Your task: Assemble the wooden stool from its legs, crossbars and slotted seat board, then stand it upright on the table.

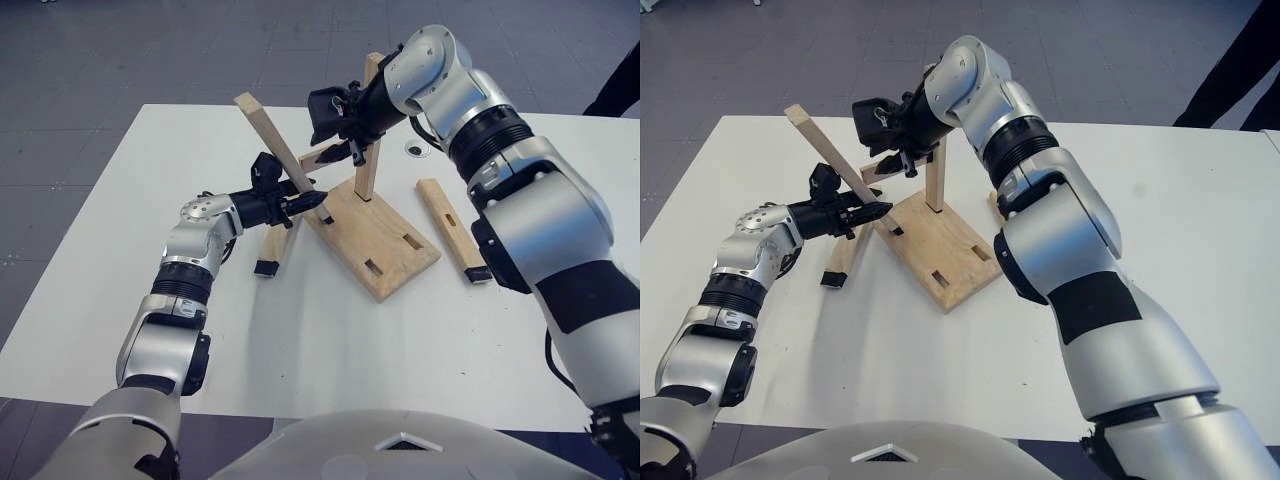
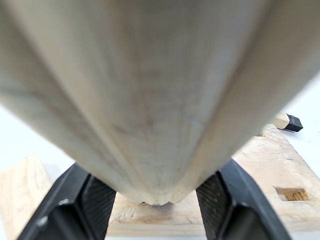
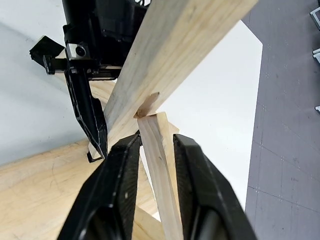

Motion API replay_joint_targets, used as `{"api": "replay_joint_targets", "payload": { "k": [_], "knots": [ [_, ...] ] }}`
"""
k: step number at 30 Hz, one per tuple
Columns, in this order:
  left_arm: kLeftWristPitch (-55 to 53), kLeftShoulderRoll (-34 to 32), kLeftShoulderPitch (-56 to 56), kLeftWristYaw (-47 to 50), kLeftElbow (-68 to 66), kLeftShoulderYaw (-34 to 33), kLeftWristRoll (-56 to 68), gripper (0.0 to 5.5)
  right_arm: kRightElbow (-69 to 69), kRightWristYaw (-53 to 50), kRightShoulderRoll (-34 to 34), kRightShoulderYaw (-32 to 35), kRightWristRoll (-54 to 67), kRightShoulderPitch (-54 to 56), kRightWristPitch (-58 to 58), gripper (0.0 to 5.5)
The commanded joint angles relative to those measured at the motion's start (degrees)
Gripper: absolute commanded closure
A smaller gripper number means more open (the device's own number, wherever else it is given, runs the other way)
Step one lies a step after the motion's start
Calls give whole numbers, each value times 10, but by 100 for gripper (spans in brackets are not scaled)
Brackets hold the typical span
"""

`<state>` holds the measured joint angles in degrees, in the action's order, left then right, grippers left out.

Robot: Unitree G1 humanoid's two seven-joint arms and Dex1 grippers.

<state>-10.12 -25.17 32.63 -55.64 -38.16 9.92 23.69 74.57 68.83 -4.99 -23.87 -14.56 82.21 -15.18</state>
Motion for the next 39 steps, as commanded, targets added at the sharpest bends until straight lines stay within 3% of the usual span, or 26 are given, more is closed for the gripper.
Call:
{"api": "replay_joint_targets", "payload": {
  "k": [1,27,38,39],
  "knots": [
    [-86,10,-72,-2,-81,88,-104,345,11,-13,-1,15,-11,36,19,435],
    [-68,23,-53,-41,-56,160,-119,345,30,-20,15,24,-41,31,71,435],
    [-80,14,-60,-64,-33,169,-103,345,32,39,7,16,-67,18,76,435],
    [-82,13,-60,-67,-31,170,-101,345,32,41,6,16,-68,18,75,455]
  ]
}}
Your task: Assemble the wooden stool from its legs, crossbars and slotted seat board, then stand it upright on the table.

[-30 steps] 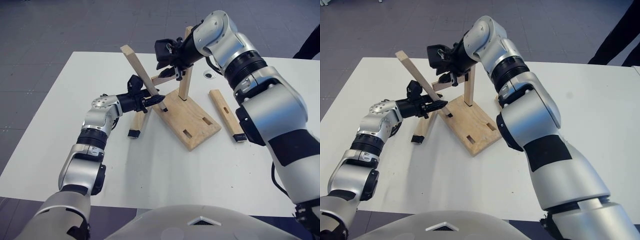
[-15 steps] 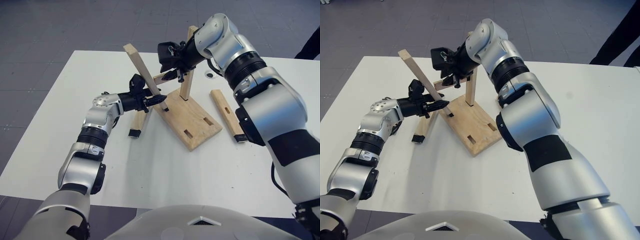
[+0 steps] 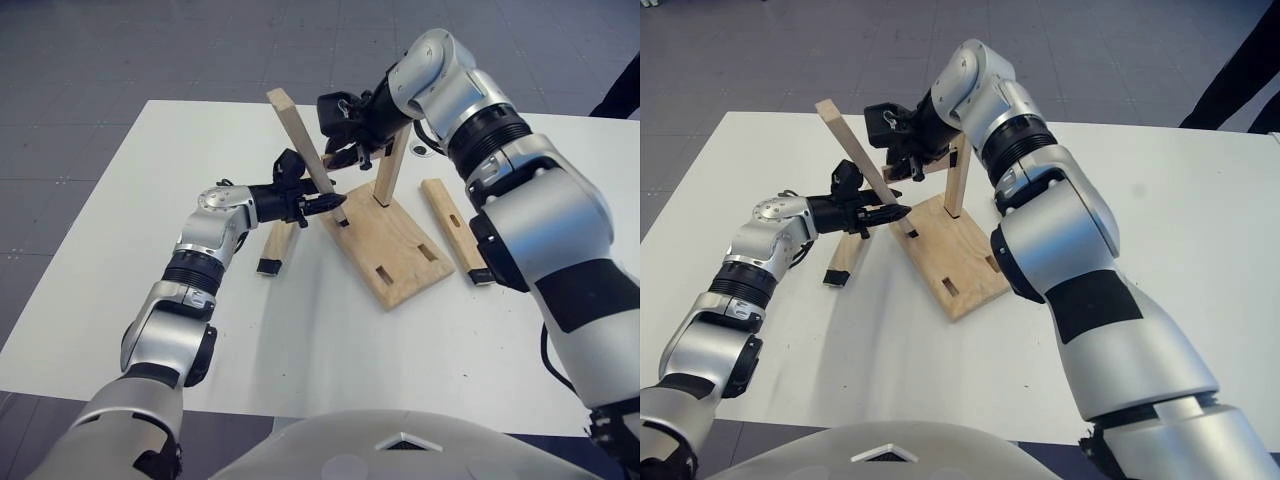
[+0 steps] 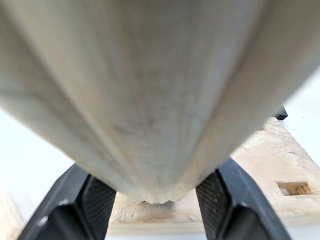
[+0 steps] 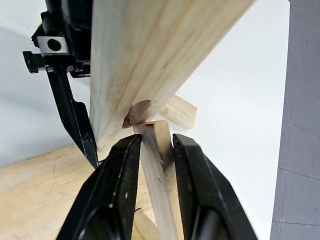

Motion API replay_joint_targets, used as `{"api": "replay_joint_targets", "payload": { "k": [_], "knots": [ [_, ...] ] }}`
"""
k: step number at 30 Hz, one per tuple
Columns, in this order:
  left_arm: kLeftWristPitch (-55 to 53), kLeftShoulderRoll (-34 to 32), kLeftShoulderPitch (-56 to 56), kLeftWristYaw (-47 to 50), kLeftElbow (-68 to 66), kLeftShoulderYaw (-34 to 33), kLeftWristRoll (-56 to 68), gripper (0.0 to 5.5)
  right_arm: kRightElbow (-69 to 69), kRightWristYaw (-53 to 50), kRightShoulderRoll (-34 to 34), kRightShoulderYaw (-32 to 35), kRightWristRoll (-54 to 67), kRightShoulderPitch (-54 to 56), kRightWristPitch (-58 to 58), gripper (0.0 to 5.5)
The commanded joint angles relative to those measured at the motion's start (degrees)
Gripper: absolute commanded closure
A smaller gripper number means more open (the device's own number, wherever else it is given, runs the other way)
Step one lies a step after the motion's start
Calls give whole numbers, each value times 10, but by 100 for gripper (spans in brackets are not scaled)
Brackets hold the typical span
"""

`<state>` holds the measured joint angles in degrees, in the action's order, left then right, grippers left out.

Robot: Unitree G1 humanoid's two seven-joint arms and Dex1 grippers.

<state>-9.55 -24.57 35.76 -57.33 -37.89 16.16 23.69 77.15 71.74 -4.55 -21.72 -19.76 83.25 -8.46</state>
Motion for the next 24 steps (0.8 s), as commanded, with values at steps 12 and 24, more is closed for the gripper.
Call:
{"api": "replay_joint_targets", "payload": {
  "k": [12,24],
  "knots": [
    [-82,2,-89,-51,-64,90,-100,345,3,43,-6,10,-9,9,-3,473],
    [-82,1,-91,-51,-80,82,-96,345,-1,57,-11,23,2,19,-8,474]
  ]
}}
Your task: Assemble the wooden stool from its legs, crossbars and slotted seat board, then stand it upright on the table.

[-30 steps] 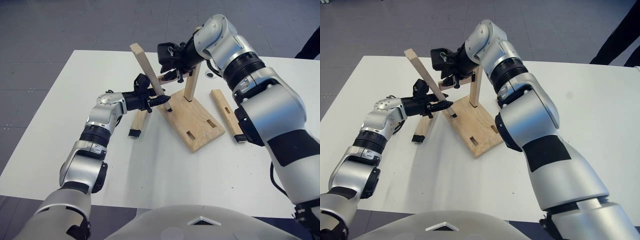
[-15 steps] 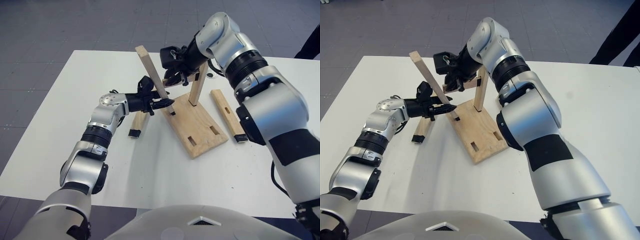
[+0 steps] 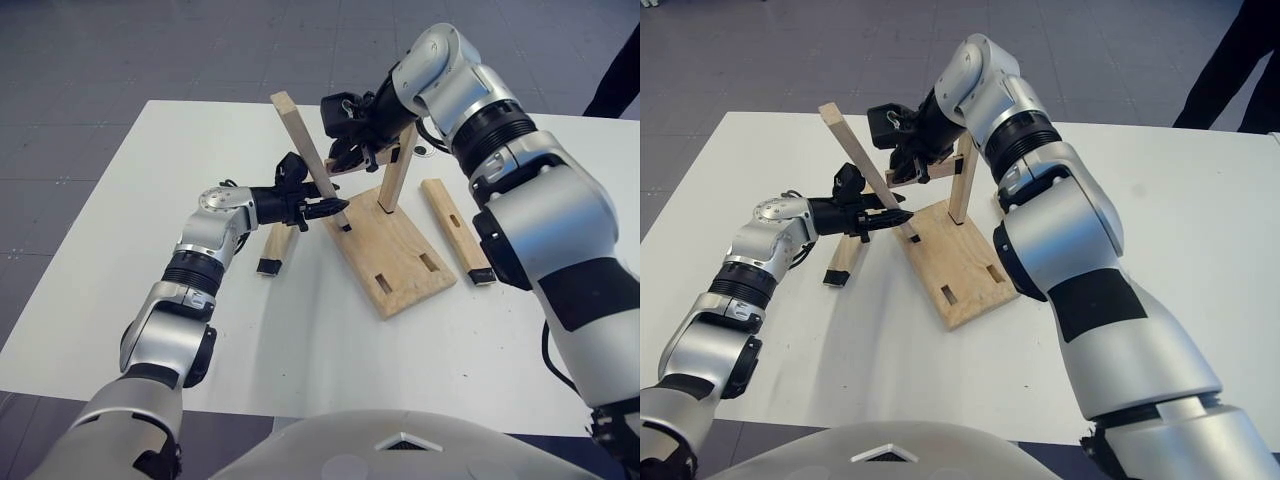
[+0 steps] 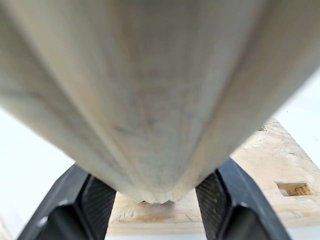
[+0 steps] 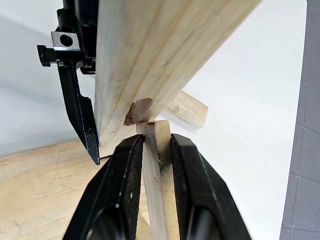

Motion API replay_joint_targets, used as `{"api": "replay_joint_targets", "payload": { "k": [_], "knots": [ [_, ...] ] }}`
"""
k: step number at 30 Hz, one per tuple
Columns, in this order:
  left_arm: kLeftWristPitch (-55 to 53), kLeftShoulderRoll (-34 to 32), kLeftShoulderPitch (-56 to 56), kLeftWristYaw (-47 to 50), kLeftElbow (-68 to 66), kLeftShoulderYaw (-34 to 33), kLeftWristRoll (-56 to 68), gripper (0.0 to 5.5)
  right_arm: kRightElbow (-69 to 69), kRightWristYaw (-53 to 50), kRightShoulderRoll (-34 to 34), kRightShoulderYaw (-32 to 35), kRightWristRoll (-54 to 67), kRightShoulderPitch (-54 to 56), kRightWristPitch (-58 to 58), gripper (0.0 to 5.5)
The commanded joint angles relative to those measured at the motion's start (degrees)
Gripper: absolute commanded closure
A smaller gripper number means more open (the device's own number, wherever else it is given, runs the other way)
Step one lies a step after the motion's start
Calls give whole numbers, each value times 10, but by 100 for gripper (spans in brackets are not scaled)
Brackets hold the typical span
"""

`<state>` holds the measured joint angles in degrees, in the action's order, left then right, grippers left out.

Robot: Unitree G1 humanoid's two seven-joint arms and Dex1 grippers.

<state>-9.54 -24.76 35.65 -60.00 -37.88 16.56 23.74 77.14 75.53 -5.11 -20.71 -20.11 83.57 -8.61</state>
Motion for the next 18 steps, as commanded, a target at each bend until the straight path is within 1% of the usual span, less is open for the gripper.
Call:
{"api": "replay_joint_targets", "payload": {
  "k": [1,5,18],
  "knots": [
    [-86,4,-89,-25,-81,75,-93,345,-1,22,-6,13,5,16,-8,476],
    [-91,7,-87,-25,-86,67,-86,345,-3,31,-7,19,7,14,-10,477],
    [-87,11,-84,-18,-97,78,-103,345,-3,28,-11,31,8,19,-6,479]
  ]
}}
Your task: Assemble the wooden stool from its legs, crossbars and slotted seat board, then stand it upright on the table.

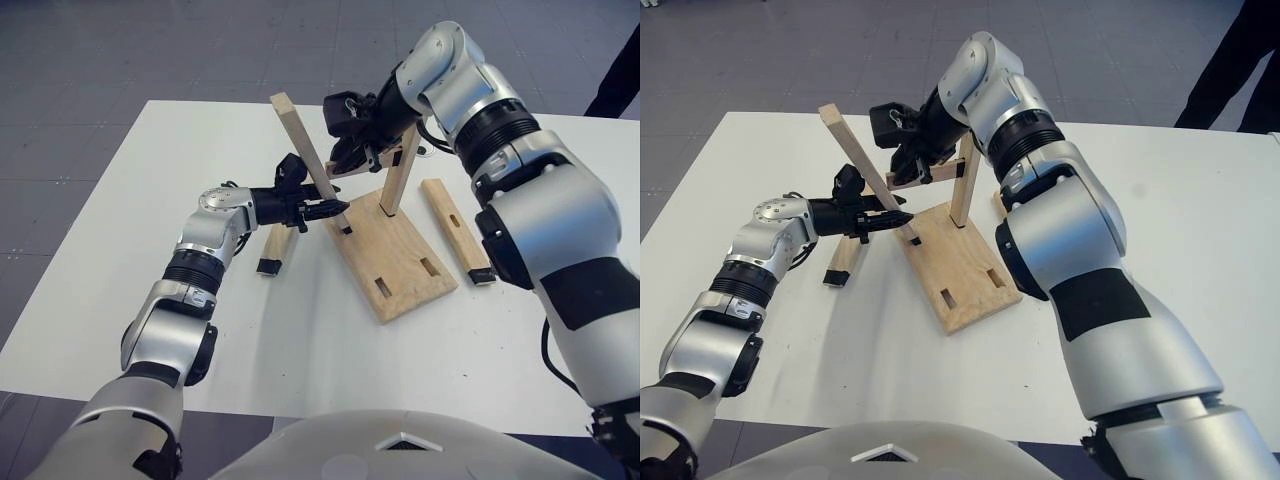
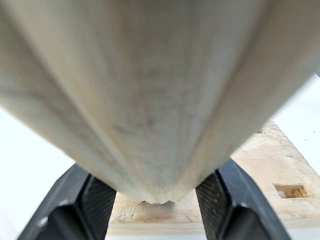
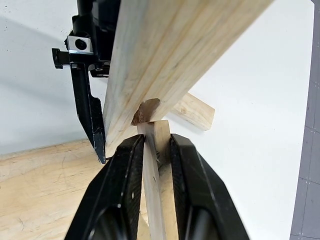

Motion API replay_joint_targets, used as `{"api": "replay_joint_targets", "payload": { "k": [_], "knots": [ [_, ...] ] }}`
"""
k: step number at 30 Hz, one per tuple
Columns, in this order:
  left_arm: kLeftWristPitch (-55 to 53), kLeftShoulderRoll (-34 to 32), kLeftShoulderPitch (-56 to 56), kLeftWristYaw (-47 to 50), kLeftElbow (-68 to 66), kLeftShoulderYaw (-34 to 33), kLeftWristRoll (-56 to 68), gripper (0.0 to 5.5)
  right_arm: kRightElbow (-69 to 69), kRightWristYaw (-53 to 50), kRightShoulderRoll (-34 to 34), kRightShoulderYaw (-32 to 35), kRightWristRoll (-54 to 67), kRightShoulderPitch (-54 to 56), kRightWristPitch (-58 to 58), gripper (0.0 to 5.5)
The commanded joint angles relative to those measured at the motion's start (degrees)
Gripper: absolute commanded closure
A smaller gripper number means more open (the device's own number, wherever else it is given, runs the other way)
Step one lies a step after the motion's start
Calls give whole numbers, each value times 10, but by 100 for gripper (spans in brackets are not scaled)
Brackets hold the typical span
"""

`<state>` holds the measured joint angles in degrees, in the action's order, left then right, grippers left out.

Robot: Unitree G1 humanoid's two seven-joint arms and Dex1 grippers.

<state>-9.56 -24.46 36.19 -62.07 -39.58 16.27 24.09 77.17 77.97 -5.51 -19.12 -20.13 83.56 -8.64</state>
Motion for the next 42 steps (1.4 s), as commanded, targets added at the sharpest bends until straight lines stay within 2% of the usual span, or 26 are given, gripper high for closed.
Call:
{"api": "replay_joint_targets", "payload": {
  "k": [1,13,27,28,33,42],
  "knots": [
    [-87,8,-90,3,-81,80,-106,345,-3,4,-7,16,9,19,-6,479],
    [-155,9,-73,25,-100,91,-116,345,-5,15,-4,25,14,15,-5,482],
    [-127,14,-72,33,-97,80,-110,345,-5,24,-8,-2,-10,-16,-28,484],
    [-126,14,-72,32,-97,80,-110,345,-5,25,-7,1,-6,-15,-24,446],
    [-123,11,-75,30,-97,77,-108,345,-8,29,-9,15,10,-5,-13,352],
    [-116,3,-87,41,-87,65,-102,345,-50,18,-73,55,40,13,-49,348]
  ]
}}
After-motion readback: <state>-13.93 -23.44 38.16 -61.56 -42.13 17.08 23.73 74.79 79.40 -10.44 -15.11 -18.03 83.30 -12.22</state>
